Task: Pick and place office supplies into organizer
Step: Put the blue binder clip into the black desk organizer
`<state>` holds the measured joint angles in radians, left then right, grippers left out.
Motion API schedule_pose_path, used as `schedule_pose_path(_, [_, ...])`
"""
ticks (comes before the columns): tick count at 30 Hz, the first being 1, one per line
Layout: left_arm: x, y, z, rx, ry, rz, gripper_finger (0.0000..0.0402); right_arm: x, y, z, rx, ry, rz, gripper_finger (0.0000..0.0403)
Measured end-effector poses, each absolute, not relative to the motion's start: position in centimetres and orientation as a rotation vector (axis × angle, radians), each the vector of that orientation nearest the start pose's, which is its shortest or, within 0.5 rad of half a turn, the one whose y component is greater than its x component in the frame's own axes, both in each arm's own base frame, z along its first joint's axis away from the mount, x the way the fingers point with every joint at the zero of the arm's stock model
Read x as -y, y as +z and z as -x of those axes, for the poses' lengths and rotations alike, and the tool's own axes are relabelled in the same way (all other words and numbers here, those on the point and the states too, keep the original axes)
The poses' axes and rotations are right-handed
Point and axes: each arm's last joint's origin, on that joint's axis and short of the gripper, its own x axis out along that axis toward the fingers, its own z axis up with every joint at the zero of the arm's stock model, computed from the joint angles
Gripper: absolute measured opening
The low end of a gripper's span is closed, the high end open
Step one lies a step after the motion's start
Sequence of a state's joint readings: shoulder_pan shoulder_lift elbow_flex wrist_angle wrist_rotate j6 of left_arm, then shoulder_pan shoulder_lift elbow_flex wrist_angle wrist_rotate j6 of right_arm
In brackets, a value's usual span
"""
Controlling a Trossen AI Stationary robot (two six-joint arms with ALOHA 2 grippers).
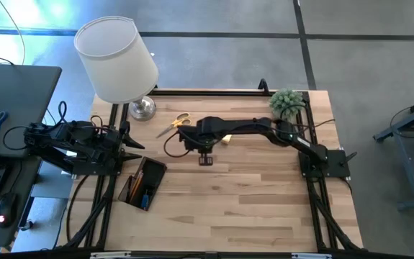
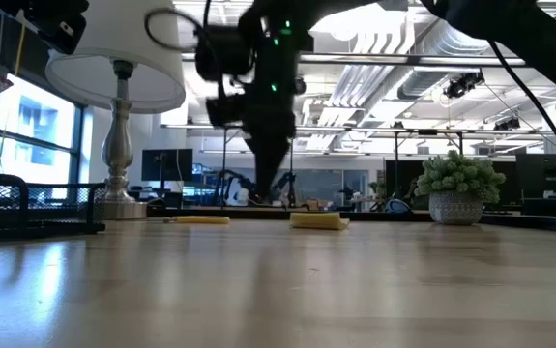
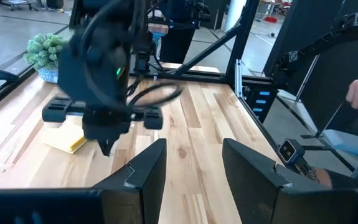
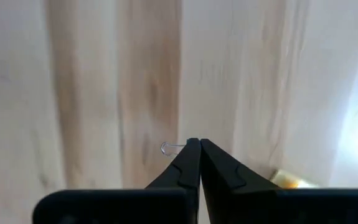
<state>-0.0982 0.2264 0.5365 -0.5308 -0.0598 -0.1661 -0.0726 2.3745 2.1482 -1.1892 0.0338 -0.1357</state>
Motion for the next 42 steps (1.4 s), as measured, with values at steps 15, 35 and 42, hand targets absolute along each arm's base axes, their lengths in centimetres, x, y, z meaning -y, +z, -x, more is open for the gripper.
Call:
schedule_pose_path(15, [0.7, 27.4, -7.2, -0.222, -0.084, 0.158, 0.0145, -2.8, 25.9, -52.6, -0.788, 0.197, 0.050, 0.0001])
schedule_pose_path(35, [1.0, 28.1, -7.2, -0.164, -0.167, 0.187, 0.0145, -10.8, 20.9, -54.3, -0.196, 0.185, 0.076, 0.0001])
schedule_pose_path(42, [1.0, 28.4, -7.3, -0.126, -0.181, 0.188, 0.0145, -11.8, 19.5, -54.6, -0.162, 0.170, 0.090, 0.0001])
